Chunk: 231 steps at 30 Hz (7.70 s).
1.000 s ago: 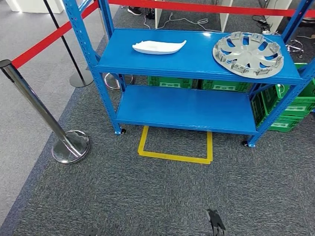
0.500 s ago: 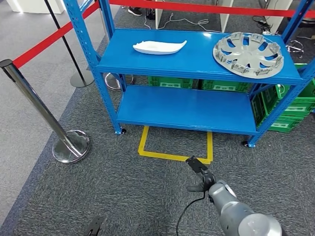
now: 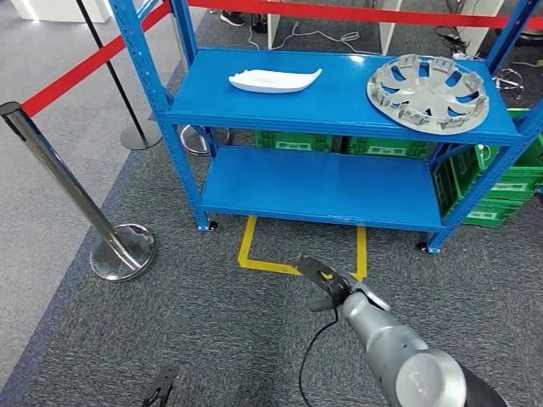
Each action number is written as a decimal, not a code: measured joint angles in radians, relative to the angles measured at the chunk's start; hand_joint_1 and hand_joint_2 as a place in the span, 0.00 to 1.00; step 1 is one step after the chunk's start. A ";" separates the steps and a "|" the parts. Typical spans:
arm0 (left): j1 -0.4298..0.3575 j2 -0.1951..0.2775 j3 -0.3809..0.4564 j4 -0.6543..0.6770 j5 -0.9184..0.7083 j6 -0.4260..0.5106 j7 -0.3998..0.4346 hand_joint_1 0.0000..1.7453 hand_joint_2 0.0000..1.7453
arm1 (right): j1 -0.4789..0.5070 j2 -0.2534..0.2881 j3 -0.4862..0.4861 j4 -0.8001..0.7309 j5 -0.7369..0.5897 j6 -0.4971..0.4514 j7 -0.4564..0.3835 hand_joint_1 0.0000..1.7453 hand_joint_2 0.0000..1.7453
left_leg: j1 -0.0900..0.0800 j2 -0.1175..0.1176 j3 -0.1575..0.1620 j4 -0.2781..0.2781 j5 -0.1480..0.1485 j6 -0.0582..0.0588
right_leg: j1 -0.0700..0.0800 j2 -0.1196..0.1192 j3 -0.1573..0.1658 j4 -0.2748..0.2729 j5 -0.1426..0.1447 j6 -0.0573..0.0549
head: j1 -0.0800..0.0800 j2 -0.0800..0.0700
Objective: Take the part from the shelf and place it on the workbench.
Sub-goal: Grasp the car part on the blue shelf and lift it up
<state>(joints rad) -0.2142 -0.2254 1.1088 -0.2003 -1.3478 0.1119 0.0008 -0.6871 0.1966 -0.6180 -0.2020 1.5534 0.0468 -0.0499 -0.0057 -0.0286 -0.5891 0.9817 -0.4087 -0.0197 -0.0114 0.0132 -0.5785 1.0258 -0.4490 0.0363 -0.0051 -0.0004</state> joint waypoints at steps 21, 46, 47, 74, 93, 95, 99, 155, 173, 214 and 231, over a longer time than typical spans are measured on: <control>-0.024 -0.034 -0.010 0.000 -0.015 -0.106 -0.058 0.00 0.00 | -0.436 0.136 1.362 -0.159 -0.416 -0.401 -0.022 0.00 1.00 | 0.001 0.000 -0.010 0.001 0.006 -0.001 | 0.001 0.000 -0.011 -0.001 0.006 -0.001 | 0.000 0.000; -0.003 0.009 0.001 0.000 -0.003 -0.152 -0.076 0.00 1.00 | -0.381 -0.247 1.265 -0.061 -0.471 -0.298 0.226 0.00 1.00 | 0.001 0.000 -0.014 0.003 0.007 0.001 | 0.000 0.000 -0.012 -0.003 0.009 0.003 | 0.000 0.000; -0.001 0.012 0.001 0.000 -0.005 -0.150 -0.076 0.00 1.00 | -0.368 -0.259 1.255 -0.059 -0.476 -0.293 0.233 0.00 1.00 | 0.001 0.000 -0.015 0.003 0.007 0.002 | 0.000 0.000 -0.013 -0.003 0.009 0.004 | 0.000 0.000; 0.004 0.027 -0.003 0.000 -0.035 -0.148 -0.071 0.00 1.00 | -0.276 -0.332 1.136 -0.056 -0.451 -0.427 0.202 0.00 1.00 | 0.000 0.000 -0.017 0.003 0.008 0.004 | 0.000 -0.001 -0.014 -0.002 0.010 0.004 | 0.000 0.000; 0.004 0.029 -0.004 0.000 -0.038 -0.147 -0.064 0.00 1.00 | -0.322 -0.314 1.114 -0.066 -0.392 -0.408 0.273 0.00 1.00 | 0.000 0.000 -0.017 0.003 0.009 0.004 | 0.000 -0.002 -0.014 -0.003 0.010 0.005 | 0.000 0.000; 0.004 0.031 -0.004 0.000 -0.038 -0.147 -0.064 0.00 1.00 | -0.317 -0.319 1.106 -0.064 -0.388 -0.383 0.288 0.00 1.00 | 0.000 0.000 -0.017 0.003 0.009 0.004 | 0.000 -0.002 -0.015 -0.003 0.010 0.005 | 0.000 0.000; 0.004 0.034 -0.004 0.000 -0.038 -0.146 -0.064 0.00 1.00 | -0.310 -0.337 1.094 -0.060 -0.381 -0.342 0.335 0.00 1.00 | 0.000 0.000 -0.017 0.004 0.009 0.004 | 0.000 -0.001 -0.015 -0.003 0.010 0.005 | 0.000 0.000; -0.001 0.041 -0.003 0.000 -0.041 -0.140 -0.049 0.00 0.00 | -0.354 -0.350 0.968 -0.100 -0.307 -0.415 0.214 0.00 1.00 | 0.006 0.000 0.007 -0.027 0.012 0.035 | -0.006 -0.003 -0.144 0.232 -0.082 0.032 | 0.003 0.000; 0.000 0.041 -0.002 0.000 -0.041 -0.145 -0.055 0.00 0.00 | -0.350 -0.349 0.953 -0.101 -0.306 -0.415 0.208 0.00 1.00 | 0.008 0.012 -0.185 0.243 -0.035 -0.007 | -0.011 0.006 -0.041 0.027 0.000 -0.011 | -0.009 0.000; -0.001 0.039 -0.003 0.000 -0.044 -0.147 -0.055 0.00 0.00 | -0.335 -0.342 0.941 -0.106 -0.291 -0.417 0.202 0.00 1.00 | -0.003 0.020 -0.064 -0.002 0.045 0.046 | 0.002 -0.006 -0.021 0.126 -0.105 0.021 | -0.005 0.000; -0.002 0.033 -0.003 0.000 -0.048 -0.150 -0.052 0.00 0.00 | -0.341 -0.339 0.925 -0.109 -0.271 -0.415 0.196 0.00 1.00 | -0.003 0.012 -0.108 0.232 -0.122 -0.006 | 0.002 -0.003 -0.023 -0.021 0.042 -0.023 | -0.005 0.000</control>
<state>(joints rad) -0.2161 -0.1926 1.1055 -0.2003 -1.3954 -0.0378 -0.0513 -1.0276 -0.1427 0.3067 -0.3108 1.2827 -0.3681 0.1460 -0.0089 -0.0168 -0.6973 1.2140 -0.5310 -0.0260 -0.0098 0.0098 -0.6011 1.0049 -0.4066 0.0135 -0.0102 -0.0004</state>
